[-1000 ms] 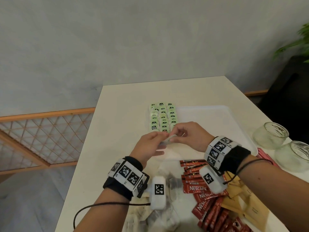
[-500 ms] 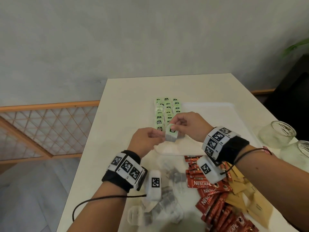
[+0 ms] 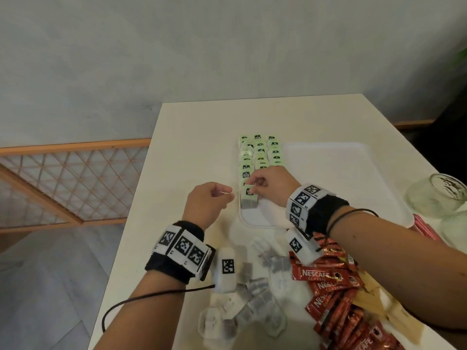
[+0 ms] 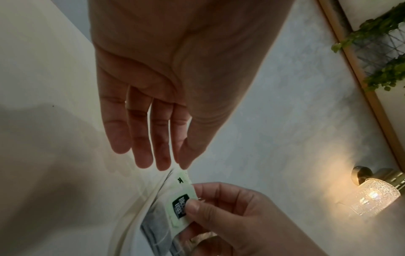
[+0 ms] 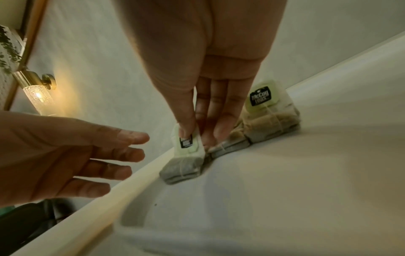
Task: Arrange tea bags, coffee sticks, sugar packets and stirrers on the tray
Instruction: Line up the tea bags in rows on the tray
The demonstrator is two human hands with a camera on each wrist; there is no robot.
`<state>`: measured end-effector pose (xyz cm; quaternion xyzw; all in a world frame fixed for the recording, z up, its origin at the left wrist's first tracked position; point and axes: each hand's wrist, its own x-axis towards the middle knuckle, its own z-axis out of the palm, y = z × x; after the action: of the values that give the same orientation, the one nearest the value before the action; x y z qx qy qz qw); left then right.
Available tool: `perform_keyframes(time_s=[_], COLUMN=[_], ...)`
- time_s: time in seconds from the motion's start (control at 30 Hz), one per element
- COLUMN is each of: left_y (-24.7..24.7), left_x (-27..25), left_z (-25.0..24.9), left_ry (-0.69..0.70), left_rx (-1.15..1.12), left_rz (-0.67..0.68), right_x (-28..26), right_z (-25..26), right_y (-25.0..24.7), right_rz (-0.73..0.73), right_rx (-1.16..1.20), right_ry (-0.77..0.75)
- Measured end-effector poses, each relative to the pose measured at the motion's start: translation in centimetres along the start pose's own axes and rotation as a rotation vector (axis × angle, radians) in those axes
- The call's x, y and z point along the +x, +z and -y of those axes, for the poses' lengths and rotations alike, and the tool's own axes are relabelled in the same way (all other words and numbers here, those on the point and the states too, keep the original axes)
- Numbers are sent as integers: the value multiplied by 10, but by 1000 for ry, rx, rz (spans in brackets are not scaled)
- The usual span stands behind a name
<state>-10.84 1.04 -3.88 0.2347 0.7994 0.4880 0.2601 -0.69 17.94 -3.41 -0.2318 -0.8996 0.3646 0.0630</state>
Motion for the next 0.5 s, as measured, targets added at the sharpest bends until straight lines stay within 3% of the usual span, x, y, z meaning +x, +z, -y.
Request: perform_keyframes(time_s=[0.27, 0.4, 0.5], left_y=[-3, -5, -7], left_x=[-4, -20, -37], left_z=[-7, -15, -15], left_ry=[26, 58, 81], left_rx=[85, 315, 533], left_rz=[69, 265, 452], right_x=[7, -25, -66], right_z=[8, 12, 12], right_y=[-6, -14, -17], right_rz=[12, -11, 110], right_rx=[-115, -85, -65], right_ry=[10, -28, -62])
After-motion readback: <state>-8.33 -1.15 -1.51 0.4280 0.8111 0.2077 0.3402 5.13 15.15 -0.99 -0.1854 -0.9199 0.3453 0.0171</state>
